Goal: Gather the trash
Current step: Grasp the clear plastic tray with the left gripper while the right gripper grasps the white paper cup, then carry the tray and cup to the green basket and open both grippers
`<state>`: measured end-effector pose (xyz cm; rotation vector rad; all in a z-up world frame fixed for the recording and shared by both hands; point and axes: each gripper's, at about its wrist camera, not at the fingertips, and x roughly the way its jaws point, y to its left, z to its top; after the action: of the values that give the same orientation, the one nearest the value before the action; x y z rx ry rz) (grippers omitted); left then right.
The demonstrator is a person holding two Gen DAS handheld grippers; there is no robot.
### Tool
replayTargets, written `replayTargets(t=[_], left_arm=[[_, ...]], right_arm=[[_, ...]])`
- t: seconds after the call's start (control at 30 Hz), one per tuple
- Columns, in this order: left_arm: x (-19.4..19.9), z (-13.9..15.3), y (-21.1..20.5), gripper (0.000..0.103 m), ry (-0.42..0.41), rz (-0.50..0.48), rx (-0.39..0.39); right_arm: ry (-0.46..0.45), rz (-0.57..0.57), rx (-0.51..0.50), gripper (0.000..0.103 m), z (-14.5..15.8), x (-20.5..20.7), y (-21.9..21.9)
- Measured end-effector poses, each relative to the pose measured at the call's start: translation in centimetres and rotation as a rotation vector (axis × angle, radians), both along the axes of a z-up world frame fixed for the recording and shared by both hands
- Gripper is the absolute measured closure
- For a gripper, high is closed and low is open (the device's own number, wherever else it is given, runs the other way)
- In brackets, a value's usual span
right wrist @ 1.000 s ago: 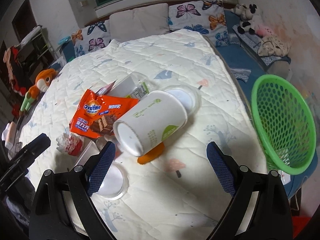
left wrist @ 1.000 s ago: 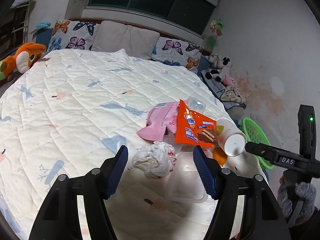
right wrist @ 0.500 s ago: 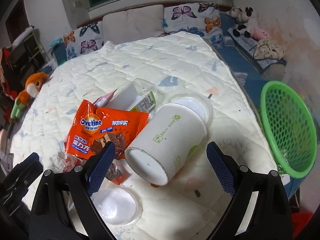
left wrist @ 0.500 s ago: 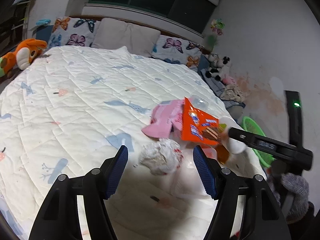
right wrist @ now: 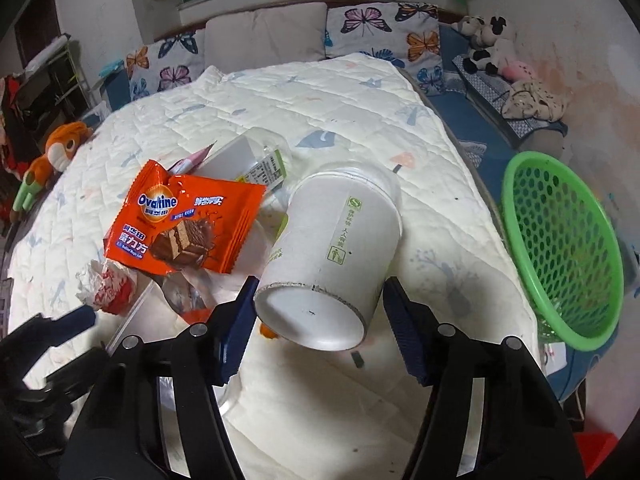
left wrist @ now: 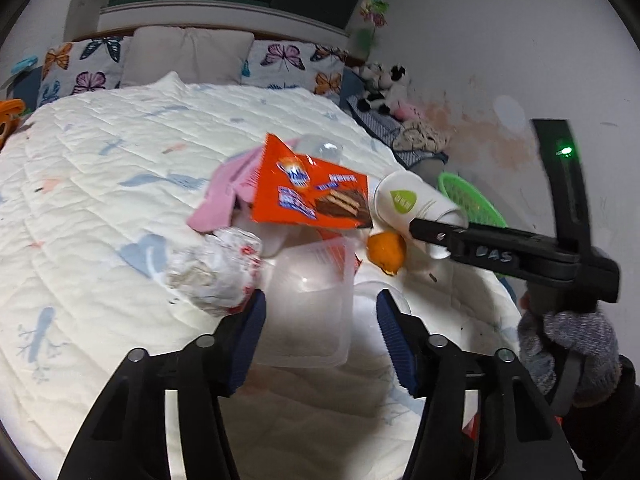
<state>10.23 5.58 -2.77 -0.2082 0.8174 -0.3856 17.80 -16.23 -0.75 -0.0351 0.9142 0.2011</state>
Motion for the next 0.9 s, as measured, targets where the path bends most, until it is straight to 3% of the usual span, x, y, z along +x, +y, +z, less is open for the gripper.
replayTargets(t=[0.17,0.3,0.37,0.67,0.9], left_arm=[[0.7,-1.0,-0.6,0.068,0.027,-0.01,-0.001],[0.9,-1.4,-0.7,0.093,0.042,-0.02,-0.029],[0.7,-1.0,-0.9,0.097,0.036,-0.015,-0.03],[-0.6,2.4,-2.2,0.097,-0.026,-0.001,0.0],[-0.2,5.2,-4.6,0.097,-0.055,-0.037,-0.038]], right_arm=[[-0.02,0.016,0.026,0.04,0.8,-0.8,-1.0],[-0.031,0.029,0.06,0.041,1.6,-1.4,-1.9],[-0.036,0.037,0.078,0.041,2.1,-1.6,-2.4],[-0.051,0.056,0.159,0.043,4.1,-2.7,-5.9],[-0.068,0.05,0.212,0.043,5.4,-3.3,-9.7]])
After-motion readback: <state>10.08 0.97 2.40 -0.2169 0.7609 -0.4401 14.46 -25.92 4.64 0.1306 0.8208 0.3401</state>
